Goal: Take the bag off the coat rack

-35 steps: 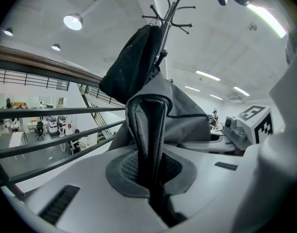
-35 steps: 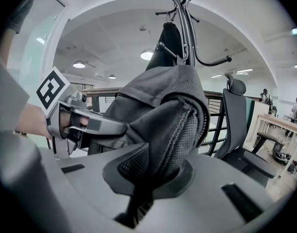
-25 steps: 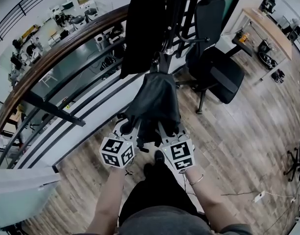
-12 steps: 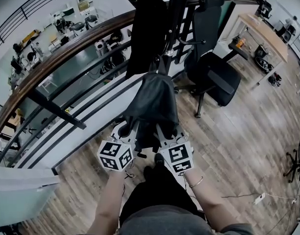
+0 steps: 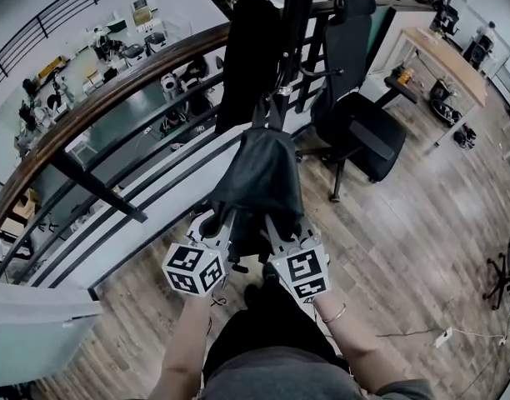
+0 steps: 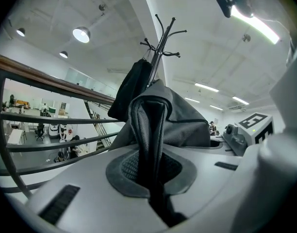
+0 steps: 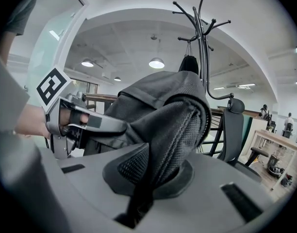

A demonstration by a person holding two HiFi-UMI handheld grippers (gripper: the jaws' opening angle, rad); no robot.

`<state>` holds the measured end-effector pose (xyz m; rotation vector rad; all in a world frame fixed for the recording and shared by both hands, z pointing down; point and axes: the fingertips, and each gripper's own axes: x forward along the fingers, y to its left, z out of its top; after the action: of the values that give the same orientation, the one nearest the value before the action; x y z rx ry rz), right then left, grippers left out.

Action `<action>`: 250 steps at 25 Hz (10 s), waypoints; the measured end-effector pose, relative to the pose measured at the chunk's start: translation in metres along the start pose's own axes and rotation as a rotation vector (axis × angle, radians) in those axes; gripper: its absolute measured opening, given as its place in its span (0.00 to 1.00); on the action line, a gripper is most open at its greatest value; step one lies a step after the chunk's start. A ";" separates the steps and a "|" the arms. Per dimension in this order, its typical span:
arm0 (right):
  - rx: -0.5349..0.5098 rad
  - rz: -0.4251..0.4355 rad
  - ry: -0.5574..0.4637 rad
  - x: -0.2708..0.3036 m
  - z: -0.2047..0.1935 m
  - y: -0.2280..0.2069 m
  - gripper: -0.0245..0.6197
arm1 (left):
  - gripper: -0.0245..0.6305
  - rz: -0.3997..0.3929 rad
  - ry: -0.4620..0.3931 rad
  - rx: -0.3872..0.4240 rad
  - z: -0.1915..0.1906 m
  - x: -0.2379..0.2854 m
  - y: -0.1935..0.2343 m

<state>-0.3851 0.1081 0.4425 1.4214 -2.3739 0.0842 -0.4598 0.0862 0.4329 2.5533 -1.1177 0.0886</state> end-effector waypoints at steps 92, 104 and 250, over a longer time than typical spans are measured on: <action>0.280 -0.852 0.214 -0.224 -0.158 -0.702 0.07 | 0.08 -0.838 0.285 0.044 0.009 0.659 -0.466; 0.253 -0.642 0.142 -0.145 -0.148 -0.778 0.07 | 0.08 -0.638 0.218 0.076 0.042 0.740 -0.416; 0.292 -0.081 -0.079 0.017 -0.075 -0.632 0.04 | 0.09 0.212 0.036 0.087 0.060 0.553 -0.147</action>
<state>0.1736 -0.1974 0.4315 1.6782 -2.4410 0.3731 0.0207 -0.2294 0.4419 2.4874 -1.3954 0.2401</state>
